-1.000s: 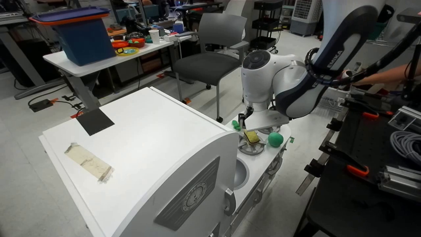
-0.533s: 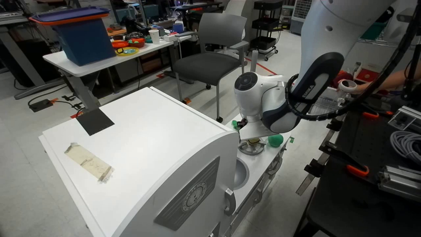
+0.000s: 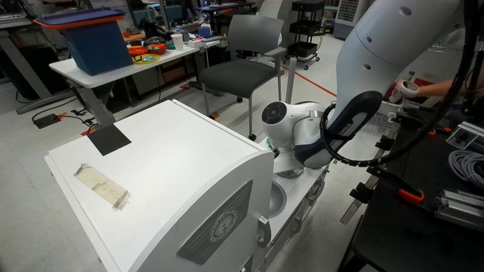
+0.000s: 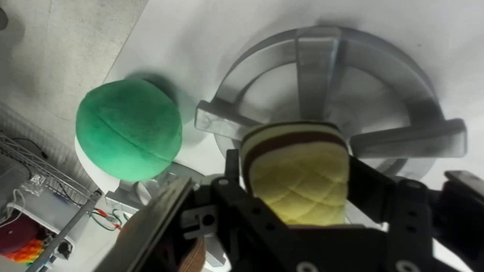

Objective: Put the yellow plushy in the sink

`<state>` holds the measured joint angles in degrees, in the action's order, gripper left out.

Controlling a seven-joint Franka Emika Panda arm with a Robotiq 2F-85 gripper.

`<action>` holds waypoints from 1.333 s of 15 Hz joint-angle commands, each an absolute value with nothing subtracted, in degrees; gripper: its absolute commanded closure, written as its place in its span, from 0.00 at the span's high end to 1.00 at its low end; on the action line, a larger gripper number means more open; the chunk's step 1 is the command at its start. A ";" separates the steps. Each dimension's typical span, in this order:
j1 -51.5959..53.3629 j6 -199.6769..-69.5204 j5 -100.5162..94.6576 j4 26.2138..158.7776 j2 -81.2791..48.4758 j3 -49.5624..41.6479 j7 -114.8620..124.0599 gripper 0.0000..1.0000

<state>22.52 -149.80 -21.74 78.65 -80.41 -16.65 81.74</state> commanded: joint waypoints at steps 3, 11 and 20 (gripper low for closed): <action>26.31 -151.32 -23.77 81.10 -77.21 -16.82 79.35 0.21; 32.91 -161.61 -19.82 93.02 -69.65 -10.23 75.10 0.04; 41.66 -165.62 -14.78 87.99 -77.48 -19.78 77.54 0.04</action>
<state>38.67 -163.87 -17.72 91.48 -74.27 -15.69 76.59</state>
